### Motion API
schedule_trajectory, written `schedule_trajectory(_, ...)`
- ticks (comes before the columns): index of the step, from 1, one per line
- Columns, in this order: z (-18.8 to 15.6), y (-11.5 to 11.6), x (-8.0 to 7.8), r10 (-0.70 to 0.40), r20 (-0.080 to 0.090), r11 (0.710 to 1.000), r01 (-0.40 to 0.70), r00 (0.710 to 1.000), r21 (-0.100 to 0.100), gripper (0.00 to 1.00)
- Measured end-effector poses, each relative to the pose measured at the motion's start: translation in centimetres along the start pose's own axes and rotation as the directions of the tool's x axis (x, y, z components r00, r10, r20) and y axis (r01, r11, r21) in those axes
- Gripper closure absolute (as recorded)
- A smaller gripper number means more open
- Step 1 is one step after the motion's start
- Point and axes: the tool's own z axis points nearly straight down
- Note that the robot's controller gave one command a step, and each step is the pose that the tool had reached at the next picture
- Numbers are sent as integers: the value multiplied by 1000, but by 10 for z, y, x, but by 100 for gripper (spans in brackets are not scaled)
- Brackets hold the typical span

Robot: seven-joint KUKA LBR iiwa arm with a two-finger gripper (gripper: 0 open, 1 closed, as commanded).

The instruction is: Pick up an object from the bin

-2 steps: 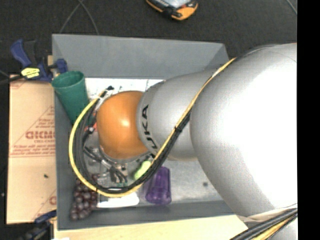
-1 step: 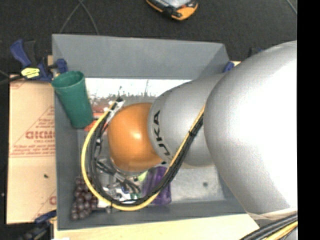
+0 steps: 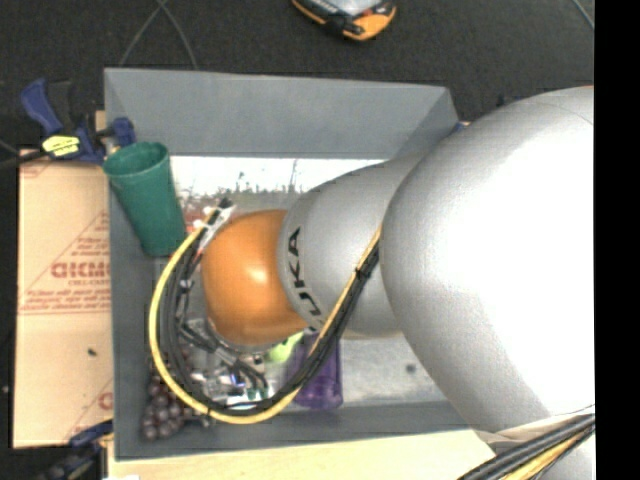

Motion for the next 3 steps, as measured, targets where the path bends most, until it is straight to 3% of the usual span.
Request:
schedule_trajectory(1,-73,-21,-13,-338,6,941,338,941,2,0)
schedule_trajectory(2,-135,-2,-21,-17,5,1000,17,1000,-2,0)
schedule_trajectory(3,-116,-13,-40,-72,10,997,72,997,-2,0)
